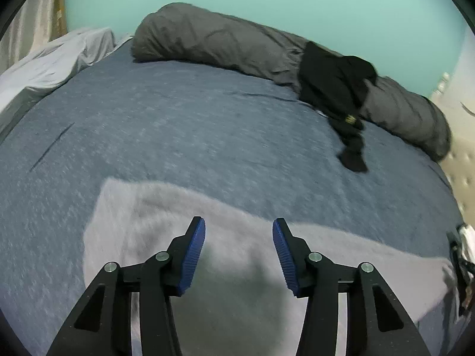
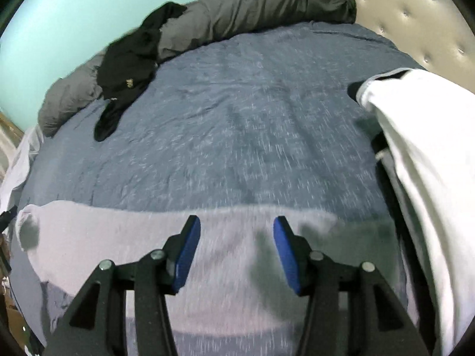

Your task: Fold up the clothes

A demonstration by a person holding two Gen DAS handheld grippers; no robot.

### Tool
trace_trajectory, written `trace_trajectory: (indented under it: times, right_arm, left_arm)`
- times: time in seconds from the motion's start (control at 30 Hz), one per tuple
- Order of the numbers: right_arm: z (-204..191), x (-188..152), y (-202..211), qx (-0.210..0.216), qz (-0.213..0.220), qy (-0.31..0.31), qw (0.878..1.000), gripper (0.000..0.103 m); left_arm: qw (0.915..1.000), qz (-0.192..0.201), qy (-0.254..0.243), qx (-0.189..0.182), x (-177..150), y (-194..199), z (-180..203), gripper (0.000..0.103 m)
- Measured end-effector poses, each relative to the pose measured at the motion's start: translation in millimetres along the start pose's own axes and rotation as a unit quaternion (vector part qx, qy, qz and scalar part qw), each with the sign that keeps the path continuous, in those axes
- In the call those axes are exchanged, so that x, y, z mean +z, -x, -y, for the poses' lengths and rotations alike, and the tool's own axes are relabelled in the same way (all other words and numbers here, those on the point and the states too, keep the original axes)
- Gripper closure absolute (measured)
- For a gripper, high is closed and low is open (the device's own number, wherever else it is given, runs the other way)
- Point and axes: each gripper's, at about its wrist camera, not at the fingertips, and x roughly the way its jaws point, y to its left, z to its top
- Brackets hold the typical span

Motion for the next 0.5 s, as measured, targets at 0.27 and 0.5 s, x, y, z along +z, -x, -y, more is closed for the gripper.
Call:
trace_trajectory:
  times: [0.27, 0.5]
  right_arm:
    - [17.9, -60.8, 8.1, -0.008, 0.006, -0.044, 0.999, 0.050]
    - [42.4, -83.8, -1.6, -0.010, 0.010, -0.129, 0.992, 0.042]
  left_arm:
    - [0.9987, -0.012, -0.017, -0.047, -78.4, 16.5, 43.8, 0.048]
    - [0.9950, -0.033, 0.035, -0.088, -135.8, 10.5, 53.0, 0.048]
